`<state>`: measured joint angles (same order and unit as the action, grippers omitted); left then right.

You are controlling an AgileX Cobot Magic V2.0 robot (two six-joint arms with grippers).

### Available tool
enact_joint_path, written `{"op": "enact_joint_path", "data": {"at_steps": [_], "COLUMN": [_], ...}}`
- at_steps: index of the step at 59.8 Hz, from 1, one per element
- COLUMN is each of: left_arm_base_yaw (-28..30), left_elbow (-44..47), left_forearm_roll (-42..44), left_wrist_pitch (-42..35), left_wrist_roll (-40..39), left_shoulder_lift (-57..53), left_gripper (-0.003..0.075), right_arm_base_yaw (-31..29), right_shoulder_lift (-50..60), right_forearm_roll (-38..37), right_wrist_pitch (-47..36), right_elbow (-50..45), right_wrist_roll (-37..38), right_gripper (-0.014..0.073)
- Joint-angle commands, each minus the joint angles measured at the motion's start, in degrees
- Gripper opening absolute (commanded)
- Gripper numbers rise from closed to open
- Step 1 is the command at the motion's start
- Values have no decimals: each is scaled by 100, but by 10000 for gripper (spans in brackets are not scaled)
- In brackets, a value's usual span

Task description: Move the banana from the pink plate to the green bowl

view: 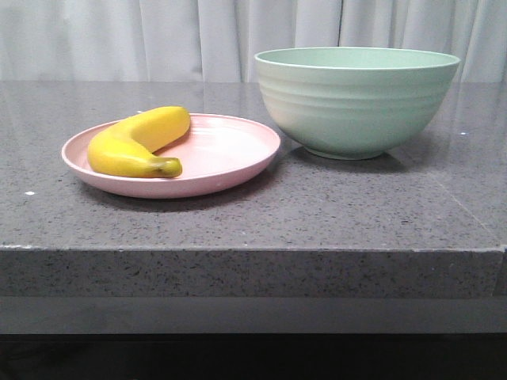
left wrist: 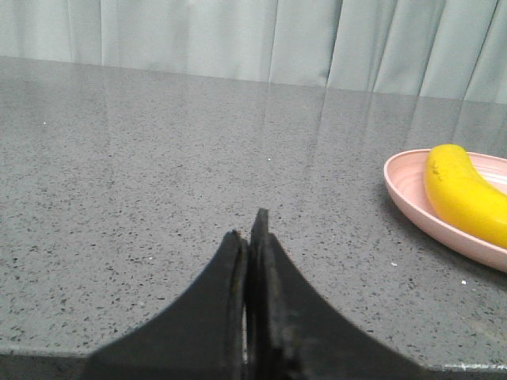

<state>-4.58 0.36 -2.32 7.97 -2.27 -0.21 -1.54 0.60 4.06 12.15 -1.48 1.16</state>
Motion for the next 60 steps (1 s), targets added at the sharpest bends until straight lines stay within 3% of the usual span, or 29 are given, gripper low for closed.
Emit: {"op": "enact_joint_path", "data": {"at_steps": [1, 28, 43, 60], "left_arm_base_yaw": [3, 3, 3, 3], "left_elbow": [25, -274, -1873, -2950], "left_forearm_roll": [-37, 80, 232, 232], "left_wrist_pitch": [-447, -765, 428, 445], "left_wrist_roll": [-3, -3, -3, -3], "left_shoulder_lift": [-116, -93, 887, 2293], "left_gripper": [-20, -20, -20, -20], "right_arm_base_yaw": [-34, -34, -34, -34], "right_shoulder_lift": [129, 129, -152, -1466], "right_forearm_roll": [-81, -81, -81, -81], "right_wrist_pitch": [-495, -751, 84, 591], "right_elbow": [-8, 191, 1744, 3049], "right_wrist_roll": [-56, -56, -56, -56], "right_gripper": [-68, -68, -67, -66]}}
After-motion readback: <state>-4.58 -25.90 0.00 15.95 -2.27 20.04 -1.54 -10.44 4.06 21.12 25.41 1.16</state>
